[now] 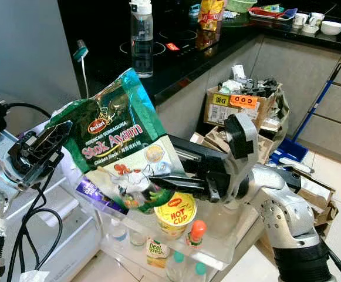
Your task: Restocking fridge
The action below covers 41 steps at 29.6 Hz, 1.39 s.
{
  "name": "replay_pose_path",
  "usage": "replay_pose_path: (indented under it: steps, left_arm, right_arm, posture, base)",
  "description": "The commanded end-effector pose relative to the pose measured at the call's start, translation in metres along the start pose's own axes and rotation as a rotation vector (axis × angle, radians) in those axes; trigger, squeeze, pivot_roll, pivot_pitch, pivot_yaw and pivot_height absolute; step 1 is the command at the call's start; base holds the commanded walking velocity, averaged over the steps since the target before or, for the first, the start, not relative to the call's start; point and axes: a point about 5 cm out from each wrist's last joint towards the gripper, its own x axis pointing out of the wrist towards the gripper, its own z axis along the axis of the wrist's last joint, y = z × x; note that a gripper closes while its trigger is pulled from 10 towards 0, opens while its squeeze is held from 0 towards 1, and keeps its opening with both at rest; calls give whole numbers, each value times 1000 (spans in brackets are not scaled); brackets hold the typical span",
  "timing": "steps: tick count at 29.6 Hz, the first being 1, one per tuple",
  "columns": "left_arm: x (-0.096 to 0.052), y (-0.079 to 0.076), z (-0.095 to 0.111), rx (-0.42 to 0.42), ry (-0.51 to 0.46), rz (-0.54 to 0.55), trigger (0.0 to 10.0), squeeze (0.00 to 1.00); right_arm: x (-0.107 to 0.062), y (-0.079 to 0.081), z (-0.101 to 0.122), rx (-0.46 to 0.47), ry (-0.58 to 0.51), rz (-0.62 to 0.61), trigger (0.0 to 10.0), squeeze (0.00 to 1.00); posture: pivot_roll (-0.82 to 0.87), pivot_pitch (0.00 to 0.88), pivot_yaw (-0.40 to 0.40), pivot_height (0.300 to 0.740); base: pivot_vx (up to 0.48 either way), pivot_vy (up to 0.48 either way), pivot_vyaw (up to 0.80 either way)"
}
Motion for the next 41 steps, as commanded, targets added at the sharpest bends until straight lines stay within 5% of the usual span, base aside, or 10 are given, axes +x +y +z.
replay_pose_path:
  steps: [1,15,17,18,30,41]
  left_arm:
    - [3,2,-1,9,1,-3,0,0]
    - [-1,3,3,38,25,19,0,0]
    - [-3,3,5,57,47,34,0,0]
    - [-6,3,10,83,66,52,0,0]
    - [-17,2,28,196,169,127,0,0]
    - [-19,-6,39,238,272,138,0,0]
  right_arm:
    - [0,-1,5,-21,-19,-3,10000,1000]
    - [-3,-3,5,-58,-4,-38,10000,1000]
    - [-5,-4,6,-66,1,-52,10000,675]
    - [-10,-7,9,-77,5,-75,10000,0]
    - [-28,-5,17,-92,10,-118,10000,0]
    - [-29,7,12,-42,22,-55,10000,0]
  posture:
    - [-89,0,-21,740]
    - [-90,0,-20,740]
    - [-89,0,-21,740]
    - [-90,0,-21,740]
    - [-88,0,-19,740]
    - [-88,0,-18,740]
  base:
    - [0,0,0]
    - [0,0,0]
    - [0,0,0]
    - [0,0,0]
    - [0,0,0]
    - [0,0,0]
